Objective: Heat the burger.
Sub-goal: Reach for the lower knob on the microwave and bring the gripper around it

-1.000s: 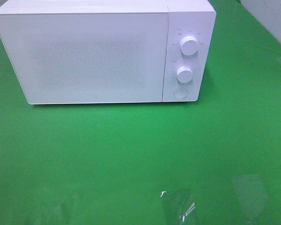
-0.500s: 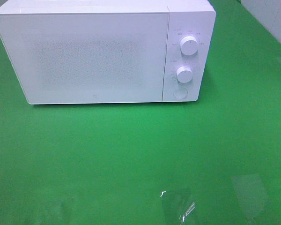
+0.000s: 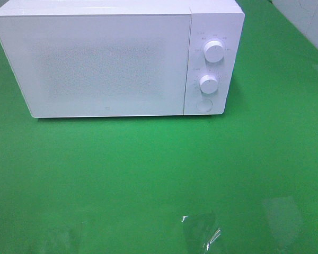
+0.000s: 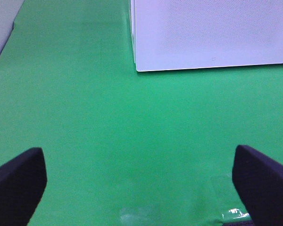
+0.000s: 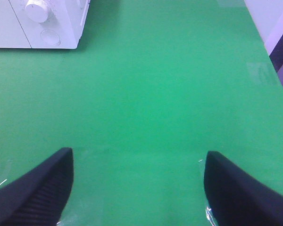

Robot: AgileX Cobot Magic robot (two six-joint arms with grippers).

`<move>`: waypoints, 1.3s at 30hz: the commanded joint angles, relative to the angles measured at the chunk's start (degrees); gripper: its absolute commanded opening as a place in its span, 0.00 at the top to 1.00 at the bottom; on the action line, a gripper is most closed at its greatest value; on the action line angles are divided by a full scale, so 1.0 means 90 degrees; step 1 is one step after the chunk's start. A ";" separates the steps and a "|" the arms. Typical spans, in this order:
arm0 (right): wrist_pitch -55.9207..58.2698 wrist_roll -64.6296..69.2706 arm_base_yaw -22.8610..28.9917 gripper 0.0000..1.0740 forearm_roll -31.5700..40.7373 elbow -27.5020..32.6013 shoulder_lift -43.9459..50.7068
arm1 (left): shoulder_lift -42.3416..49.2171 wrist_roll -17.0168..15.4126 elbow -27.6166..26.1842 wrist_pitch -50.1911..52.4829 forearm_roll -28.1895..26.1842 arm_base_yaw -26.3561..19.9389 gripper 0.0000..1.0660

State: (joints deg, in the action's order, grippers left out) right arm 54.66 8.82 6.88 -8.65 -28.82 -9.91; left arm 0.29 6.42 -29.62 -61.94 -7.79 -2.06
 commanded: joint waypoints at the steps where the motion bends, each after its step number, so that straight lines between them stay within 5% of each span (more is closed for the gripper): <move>1: 0.0013 -0.0006 -0.0006 0.32 0.0019 0.0013 0.0057 | 0.0153 -0.0038 0.0006 0.0095 -0.0038 -0.0013 0.06; 39: -0.0815 -0.0013 -0.0006 0.30 -0.0032 -0.0337 -0.0395 | 0.0153 -0.0025 0.0006 0.0089 -0.0038 -0.0013 0.06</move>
State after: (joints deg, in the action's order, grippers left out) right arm 48.70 8.82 6.88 -8.77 -31.40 -13.46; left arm 0.29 6.42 -29.62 -61.94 -7.79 -2.06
